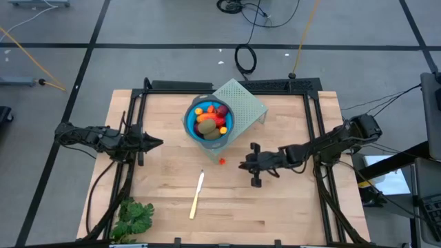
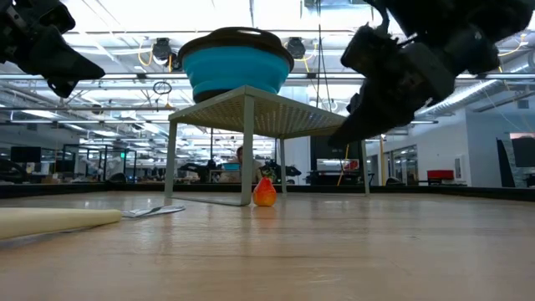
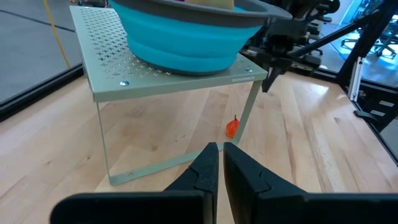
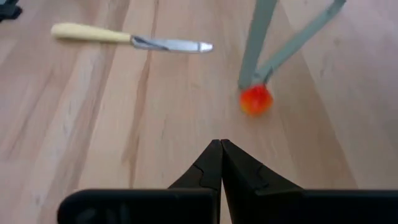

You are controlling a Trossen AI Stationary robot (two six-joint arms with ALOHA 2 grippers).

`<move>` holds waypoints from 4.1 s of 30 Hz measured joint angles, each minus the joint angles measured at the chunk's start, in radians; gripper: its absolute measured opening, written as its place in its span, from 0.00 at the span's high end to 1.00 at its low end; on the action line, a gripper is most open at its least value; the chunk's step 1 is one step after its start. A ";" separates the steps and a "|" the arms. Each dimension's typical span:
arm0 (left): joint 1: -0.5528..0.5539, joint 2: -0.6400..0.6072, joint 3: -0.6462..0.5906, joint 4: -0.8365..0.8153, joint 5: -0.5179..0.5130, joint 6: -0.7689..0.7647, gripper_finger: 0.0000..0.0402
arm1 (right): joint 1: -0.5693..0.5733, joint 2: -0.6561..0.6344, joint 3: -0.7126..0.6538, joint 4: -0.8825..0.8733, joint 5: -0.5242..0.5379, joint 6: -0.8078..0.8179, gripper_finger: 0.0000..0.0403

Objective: Pick & Place Fruit
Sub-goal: Put the peach into the blue strainer bowl

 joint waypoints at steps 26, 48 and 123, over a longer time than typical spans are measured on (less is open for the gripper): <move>0.001 0.000 0.000 0.002 -0.043 -0.030 0.94 | -0.117 0.000 -0.130 0.339 -0.077 -0.127 0.84; 0.001 0.000 0.000 0.002 -0.060 -0.030 0.94 | -0.117 0.010 -0.130 0.345 -0.080 -0.064 0.42; 0.002 0.001 0.000 0.007 -0.059 -0.039 0.94 | -0.155 0.398 0.013 0.568 -0.079 0.038 0.41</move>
